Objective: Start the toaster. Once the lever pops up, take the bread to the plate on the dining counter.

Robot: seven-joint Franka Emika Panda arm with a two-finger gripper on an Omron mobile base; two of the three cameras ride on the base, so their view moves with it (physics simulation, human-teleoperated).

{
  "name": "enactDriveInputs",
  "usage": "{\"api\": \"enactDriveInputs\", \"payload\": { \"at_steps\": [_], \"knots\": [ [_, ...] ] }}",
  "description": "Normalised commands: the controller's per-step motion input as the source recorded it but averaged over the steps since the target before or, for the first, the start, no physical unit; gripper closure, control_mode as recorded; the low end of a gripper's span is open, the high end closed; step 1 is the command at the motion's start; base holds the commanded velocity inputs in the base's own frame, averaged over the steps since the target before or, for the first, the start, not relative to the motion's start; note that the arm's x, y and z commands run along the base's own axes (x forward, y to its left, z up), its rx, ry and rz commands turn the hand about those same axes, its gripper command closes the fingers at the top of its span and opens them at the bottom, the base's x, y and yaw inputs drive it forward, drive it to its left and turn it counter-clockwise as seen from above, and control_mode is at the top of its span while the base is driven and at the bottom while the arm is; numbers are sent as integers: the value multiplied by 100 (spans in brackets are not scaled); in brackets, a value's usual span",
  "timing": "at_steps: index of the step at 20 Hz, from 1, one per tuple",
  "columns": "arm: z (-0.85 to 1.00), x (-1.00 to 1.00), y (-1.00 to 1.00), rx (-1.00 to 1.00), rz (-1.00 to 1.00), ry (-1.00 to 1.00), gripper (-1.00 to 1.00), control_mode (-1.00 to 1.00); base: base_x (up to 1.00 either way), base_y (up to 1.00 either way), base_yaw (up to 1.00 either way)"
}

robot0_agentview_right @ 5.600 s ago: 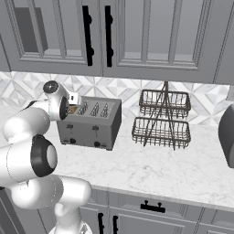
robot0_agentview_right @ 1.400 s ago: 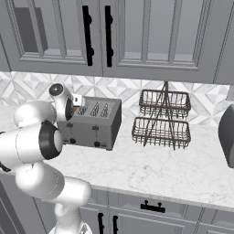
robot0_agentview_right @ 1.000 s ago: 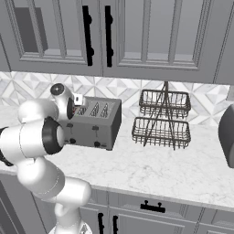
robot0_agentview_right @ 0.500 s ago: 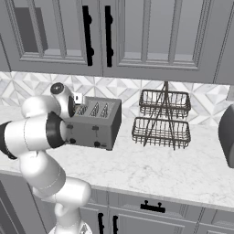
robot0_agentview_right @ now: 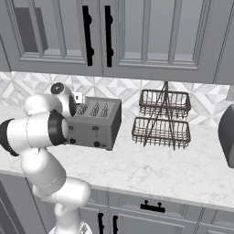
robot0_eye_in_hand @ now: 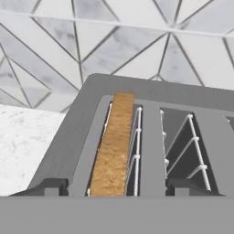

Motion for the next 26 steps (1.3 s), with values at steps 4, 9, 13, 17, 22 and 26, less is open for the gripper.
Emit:
{"api": "enactDriveInputs", "payload": {
  "at_steps": [4,9,13,17,22,26],
  "knots": [
    [0,0,0,0,0,-4,100,-100,0,0,0],
    [0,0,0,0,0,-9,100,-100,0,0,0],
    [5,0,0,1,0,-13,100,-100,0,0,0],
    [37,0,0,7,0,-13,100,-100,0,0,0],
    [65,0,0,11,0,-10,100,-100,0,0,0],
    [61,0,0,12,0,-3,100,-100,0,0,0]
  ]
}}
